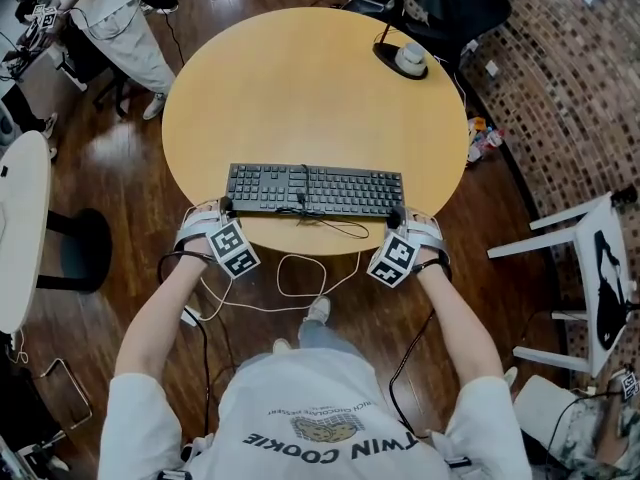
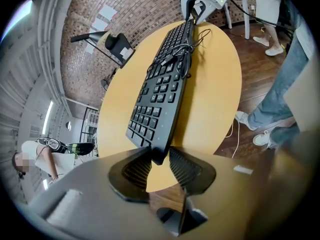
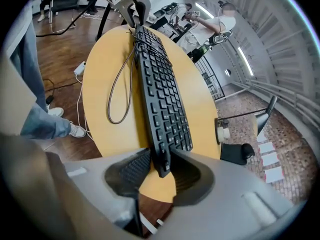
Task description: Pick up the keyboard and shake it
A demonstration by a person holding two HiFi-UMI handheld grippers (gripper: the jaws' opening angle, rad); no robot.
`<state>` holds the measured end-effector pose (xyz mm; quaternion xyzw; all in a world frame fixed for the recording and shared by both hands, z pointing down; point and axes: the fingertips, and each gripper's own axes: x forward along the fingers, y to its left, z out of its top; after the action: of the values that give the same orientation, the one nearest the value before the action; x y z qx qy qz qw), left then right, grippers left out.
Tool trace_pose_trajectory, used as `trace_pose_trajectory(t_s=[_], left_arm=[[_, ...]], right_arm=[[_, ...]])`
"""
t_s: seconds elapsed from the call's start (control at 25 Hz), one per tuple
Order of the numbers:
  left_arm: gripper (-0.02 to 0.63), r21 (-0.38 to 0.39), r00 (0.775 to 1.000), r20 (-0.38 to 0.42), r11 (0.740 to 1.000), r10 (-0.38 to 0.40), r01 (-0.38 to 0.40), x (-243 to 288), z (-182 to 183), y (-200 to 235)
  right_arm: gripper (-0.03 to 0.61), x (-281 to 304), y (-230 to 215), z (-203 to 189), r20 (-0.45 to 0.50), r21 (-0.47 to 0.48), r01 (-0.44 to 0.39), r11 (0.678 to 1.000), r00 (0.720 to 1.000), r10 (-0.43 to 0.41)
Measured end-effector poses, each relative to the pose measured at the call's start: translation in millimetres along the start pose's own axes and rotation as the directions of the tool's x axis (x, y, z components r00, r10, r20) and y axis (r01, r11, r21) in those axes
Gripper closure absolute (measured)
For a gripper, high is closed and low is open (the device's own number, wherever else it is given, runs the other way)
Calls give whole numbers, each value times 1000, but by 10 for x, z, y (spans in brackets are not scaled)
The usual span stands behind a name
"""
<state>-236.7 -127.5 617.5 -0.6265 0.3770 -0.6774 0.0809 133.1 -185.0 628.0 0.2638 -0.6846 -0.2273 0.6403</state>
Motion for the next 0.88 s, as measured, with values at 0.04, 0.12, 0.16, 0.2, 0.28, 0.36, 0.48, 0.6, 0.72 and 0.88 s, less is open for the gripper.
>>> trace_pose_trajectory(t_s=[0.04, 0.12, 0.16, 0.2, 0.28, 0.36, 0.48, 0.6, 0.72, 0.88], left_arm=[[492, 1, 1000, -3, 1000, 1, -1, -9, -9, -7], [492, -11, 1000, -3, 1000, -2, 2, -47, -35, -15], [492, -24, 1000, 0, 1000, -3, 3, -79, -53, -24], [492, -43, 1000, 6, 999, -6, 6, -123, -72, -38], [500, -102, 999, 33, 995, -13, 16, -249, -92, -78], [549, -165, 997, 76, 986, -7, 19, -432, -73, -119], [601, -235, 989, 150, 972, 12, 24, -763, -4, -210], [606, -301, 972, 236, 952, 15, 59, -1093, 100, -364], [606, -358, 946, 325, 925, -6, 129, -1384, 245, -611], [606, -425, 903, 428, 875, -32, 232, -1781, 359, -929]], right_arm=[[456, -20, -7, 4, -1, 10, 2, 1000, 1000, -2], [456, -104, -17, 21, 3, 48, 1, 999, 1000, -1], [456, -173, -22, 32, 7, 76, 1, 997, 1000, -2], [456, -260, -23, 49, 14, 108, 3, 994, 1000, -4], [456, -466, -3, 101, 31, 169, 4, 986, 999, -10], [456, -674, 87, 148, 42, 213, -7, 977, 999, -2], [456, -996, 293, 246, 62, 256, -22, 966, 998, 7], [456, -1338, 536, 387, 95, 311, -36, 950, 995, 7], [456, -1655, 768, 519, 135, 394, -62, 917, 991, 9], [456, -2042, 1100, 741, 203, 508, -139, 850, 978, 39]])
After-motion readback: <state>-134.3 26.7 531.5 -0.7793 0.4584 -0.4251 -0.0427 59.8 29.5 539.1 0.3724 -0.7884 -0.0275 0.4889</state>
